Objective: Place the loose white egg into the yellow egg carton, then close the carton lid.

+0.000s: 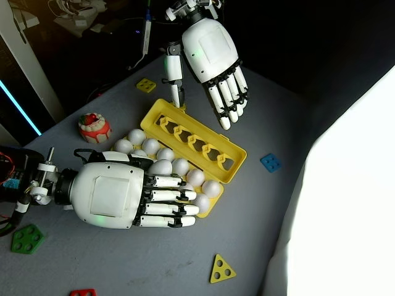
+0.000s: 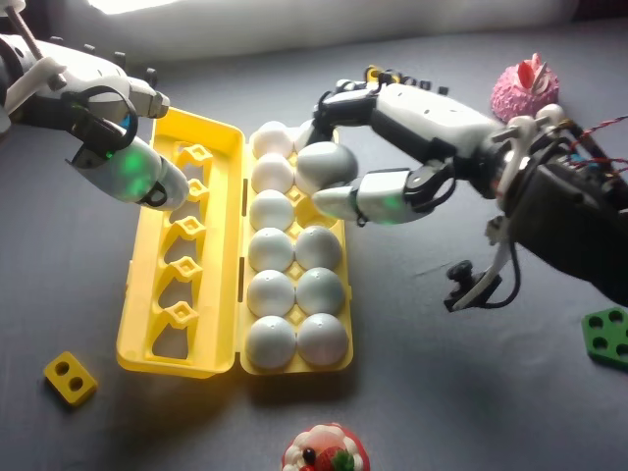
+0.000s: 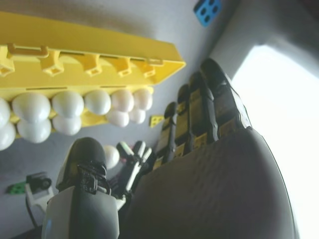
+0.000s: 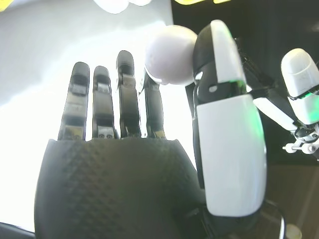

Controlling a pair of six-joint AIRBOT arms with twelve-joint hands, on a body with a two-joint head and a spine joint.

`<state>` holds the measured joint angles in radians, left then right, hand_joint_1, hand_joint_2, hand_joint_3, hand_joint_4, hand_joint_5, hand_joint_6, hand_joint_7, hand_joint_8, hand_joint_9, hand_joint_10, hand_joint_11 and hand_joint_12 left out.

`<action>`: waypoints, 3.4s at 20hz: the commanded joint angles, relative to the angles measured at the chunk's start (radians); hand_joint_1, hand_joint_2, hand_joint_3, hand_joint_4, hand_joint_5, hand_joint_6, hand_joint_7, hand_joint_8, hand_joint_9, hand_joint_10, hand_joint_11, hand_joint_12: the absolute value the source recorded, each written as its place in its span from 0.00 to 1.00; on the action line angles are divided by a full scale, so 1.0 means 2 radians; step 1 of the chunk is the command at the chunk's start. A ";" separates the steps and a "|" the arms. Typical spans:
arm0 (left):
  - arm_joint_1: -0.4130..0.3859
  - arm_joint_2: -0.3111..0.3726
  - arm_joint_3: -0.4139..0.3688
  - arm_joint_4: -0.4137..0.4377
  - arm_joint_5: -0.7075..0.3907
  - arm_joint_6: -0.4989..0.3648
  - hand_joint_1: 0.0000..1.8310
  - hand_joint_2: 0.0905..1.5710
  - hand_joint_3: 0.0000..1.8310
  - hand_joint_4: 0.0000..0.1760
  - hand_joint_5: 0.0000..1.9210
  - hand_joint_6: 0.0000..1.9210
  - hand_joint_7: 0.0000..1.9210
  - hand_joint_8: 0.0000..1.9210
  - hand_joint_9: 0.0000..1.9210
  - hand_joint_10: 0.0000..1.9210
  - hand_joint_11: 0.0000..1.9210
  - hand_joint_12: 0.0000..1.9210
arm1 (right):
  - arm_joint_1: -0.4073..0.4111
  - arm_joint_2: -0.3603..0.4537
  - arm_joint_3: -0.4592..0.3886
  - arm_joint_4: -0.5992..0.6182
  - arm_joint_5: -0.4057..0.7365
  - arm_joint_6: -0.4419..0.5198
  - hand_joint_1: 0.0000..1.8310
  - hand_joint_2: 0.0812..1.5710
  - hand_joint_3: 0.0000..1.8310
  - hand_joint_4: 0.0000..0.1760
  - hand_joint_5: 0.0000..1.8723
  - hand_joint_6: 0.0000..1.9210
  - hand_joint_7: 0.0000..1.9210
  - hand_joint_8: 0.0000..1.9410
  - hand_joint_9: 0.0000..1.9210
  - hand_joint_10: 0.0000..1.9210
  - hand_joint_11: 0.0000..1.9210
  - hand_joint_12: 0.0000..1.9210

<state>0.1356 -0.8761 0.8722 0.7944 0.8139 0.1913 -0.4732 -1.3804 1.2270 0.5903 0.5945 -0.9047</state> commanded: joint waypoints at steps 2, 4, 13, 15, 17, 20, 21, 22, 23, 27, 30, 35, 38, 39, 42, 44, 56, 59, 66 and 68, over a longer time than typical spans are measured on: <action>-0.008 0.002 0.001 0.030 -0.014 0.003 0.14 0.77 0.00 0.27 0.03 0.00 0.06 0.00 0.08 0.00 0.00 0.35 | -0.006 -0.005 0.005 -0.012 0.064 0.007 0.58 0.75 0.00 0.00 0.44 0.65 0.21 0.00 0.05 0.01 0.00 0.07; -0.011 0.002 0.003 0.030 -0.013 0.003 0.14 0.77 0.00 0.27 0.02 0.00 0.06 0.00 0.07 0.00 0.00 0.33 | -0.012 -0.013 0.009 -0.012 0.065 0.009 0.59 0.75 0.00 0.00 0.45 0.64 0.21 0.00 0.05 0.01 0.00 0.12; -0.012 0.002 0.004 0.030 -0.013 0.004 0.15 0.77 0.00 0.25 0.02 0.00 0.05 0.00 0.06 0.00 0.00 0.28 | -0.018 -0.040 0.039 -0.012 0.075 0.034 0.58 0.75 0.00 0.00 0.45 0.64 0.20 0.00 0.05 0.01 0.00 0.14; -0.012 0.002 0.004 0.030 -0.013 0.004 0.14 0.77 0.00 0.23 0.03 0.00 0.05 0.00 0.07 0.00 0.00 0.31 | -0.020 -0.044 0.042 -0.012 0.077 0.035 0.59 0.75 0.00 0.00 0.44 0.65 0.20 0.00 0.05 0.01 0.00 0.14; -0.012 0.002 0.004 0.030 -0.013 0.005 0.14 0.77 0.00 0.25 0.03 0.00 0.06 0.00 0.07 0.00 0.00 0.32 | -0.023 -0.048 0.046 -0.012 0.081 0.035 0.58 0.75 0.00 0.00 0.44 0.66 0.20 0.00 0.05 0.01 0.00 0.13; -0.012 0.002 0.004 0.030 -0.013 0.005 0.14 0.77 0.00 0.25 0.02 0.00 0.06 0.00 0.07 0.00 0.00 0.33 | -0.026 -0.054 0.051 -0.012 0.081 0.036 0.58 0.75 0.00 0.00 0.44 0.66 0.20 0.00 0.06 0.01 0.00 0.14; -0.012 0.002 0.004 0.030 -0.013 0.005 0.15 0.77 0.00 0.24 0.03 0.00 0.05 0.00 0.07 0.00 0.00 0.34 | -0.027 -0.057 0.053 -0.012 0.081 0.036 0.58 0.76 0.00 0.00 0.43 0.67 0.20 0.00 0.06 0.02 0.00 0.16; -0.012 0.002 0.004 0.030 -0.013 0.005 0.15 0.77 0.00 0.24 0.03 0.00 0.05 0.00 0.07 0.00 0.00 0.34 | -0.027 -0.058 0.053 -0.012 0.081 0.036 0.58 0.76 0.00 0.00 0.43 0.67 0.20 0.00 0.06 0.02 0.00 0.16; -0.012 0.002 0.004 0.030 -0.013 0.005 0.14 0.78 0.00 0.25 0.02 0.00 0.05 0.00 0.07 0.00 0.00 0.33 | -0.028 -0.059 0.053 -0.012 0.081 0.036 0.58 0.75 0.00 0.00 0.44 0.65 0.20 0.00 0.06 0.02 0.00 0.19; -0.012 0.002 0.004 0.030 -0.014 0.006 0.14 0.78 0.00 0.26 0.02 0.00 0.05 0.00 0.07 0.00 0.00 0.33 | -0.028 -0.060 0.055 -0.012 0.088 0.037 0.57 0.75 0.00 0.00 0.44 0.65 0.18 0.00 0.07 0.02 0.00 0.25; -0.012 0.002 0.005 0.030 -0.014 0.007 0.15 0.77 0.00 0.25 0.03 0.00 0.07 0.00 0.08 0.00 0.00 0.32 | -0.025 -0.061 0.060 -0.012 0.089 0.045 0.49 0.69 0.00 0.00 0.31 0.44 0.17 0.00 0.07 0.02 0.00 0.29; -0.012 0.002 0.005 0.030 -0.014 0.007 0.15 0.77 0.00 0.26 0.03 0.00 0.06 0.00 0.07 0.00 0.00 0.31 | -0.023 -0.061 0.065 -0.012 0.089 0.049 0.41 0.70 0.00 0.00 0.32 0.22 0.14 0.00 0.04 0.00 0.00 0.16; -0.012 0.002 0.005 0.030 -0.014 0.008 0.14 0.78 0.00 0.24 0.01 0.00 0.05 0.00 0.07 0.00 0.00 0.31 | -0.023 -0.061 0.066 -0.012 0.089 0.049 0.35 0.69 0.00 0.00 0.25 0.17 0.14 0.00 0.04 0.00 0.00 0.11; -0.012 0.002 0.005 0.030 -0.014 0.008 0.14 0.78 0.00 0.25 0.01 0.00 0.05 0.00 0.06 0.00 0.00 0.31 | -0.023 -0.061 0.066 -0.012 0.089 0.049 0.35 0.69 0.00 0.00 0.25 0.17 0.14 0.00 0.04 0.00 0.00 0.11; -0.012 0.002 0.005 0.030 -0.014 0.008 0.15 0.78 0.00 0.27 0.01 0.00 0.05 0.00 0.06 0.00 0.00 0.28 | -0.023 -0.061 0.066 -0.012 0.089 0.049 0.36 0.66 0.00 0.00 0.20 0.14 0.12 0.00 0.04 0.00 0.00 0.11; -0.013 0.002 0.005 0.030 -0.015 0.008 0.16 0.77 0.00 0.26 0.02 0.00 0.05 0.00 0.06 0.00 0.00 0.28 | -0.020 -0.060 0.066 -0.012 0.088 0.049 0.36 0.65 0.00 0.00 0.17 0.12 0.12 0.00 0.05 0.00 0.00 0.13; 0.011 -0.006 0.062 0.015 0.021 -0.159 0.14 0.79 0.00 0.33 0.03 0.00 0.03 0.00 0.07 0.00 0.00 0.31 | -0.014 0.115 -0.024 -0.121 0.024 0.004 0.07 0.73 0.02 0.00 0.10 0.04 0.09 0.00 0.04 0.00 0.00 0.12; 0.029 -0.008 0.071 0.005 0.026 -0.224 0.11 0.80 0.00 0.34 0.03 0.00 0.04 0.00 0.07 0.00 0.00 0.33 | -0.016 0.163 -0.055 -0.137 -0.001 0.002 0.00 0.75 0.01 0.00 0.09 0.03 0.11 0.00 0.05 0.01 0.00 0.20; 0.067 -0.013 0.072 -0.036 0.023 -0.298 0.03 0.79 0.00 0.09 0.13 0.01 0.14 0.00 0.16 0.01 0.00 0.48 | -0.035 0.262 -0.112 -0.210 -0.020 0.009 0.00 0.75 0.00 0.00 0.08 0.01 0.11 0.01 0.04 0.00 0.00 0.00; 0.073 -0.017 0.072 -0.039 0.018 -0.314 0.02 0.78 0.00 0.12 0.12 0.00 0.15 0.00 0.15 0.00 0.00 0.51 | -0.037 0.282 -0.115 -0.233 -0.021 0.027 0.00 0.76 0.00 0.00 0.10 0.02 0.11 0.01 0.04 0.00 0.00 0.00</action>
<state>0.2874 -0.9054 1.0149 0.6704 0.8814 -0.4290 -0.5545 -0.8211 0.9962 0.1207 0.4229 -0.8574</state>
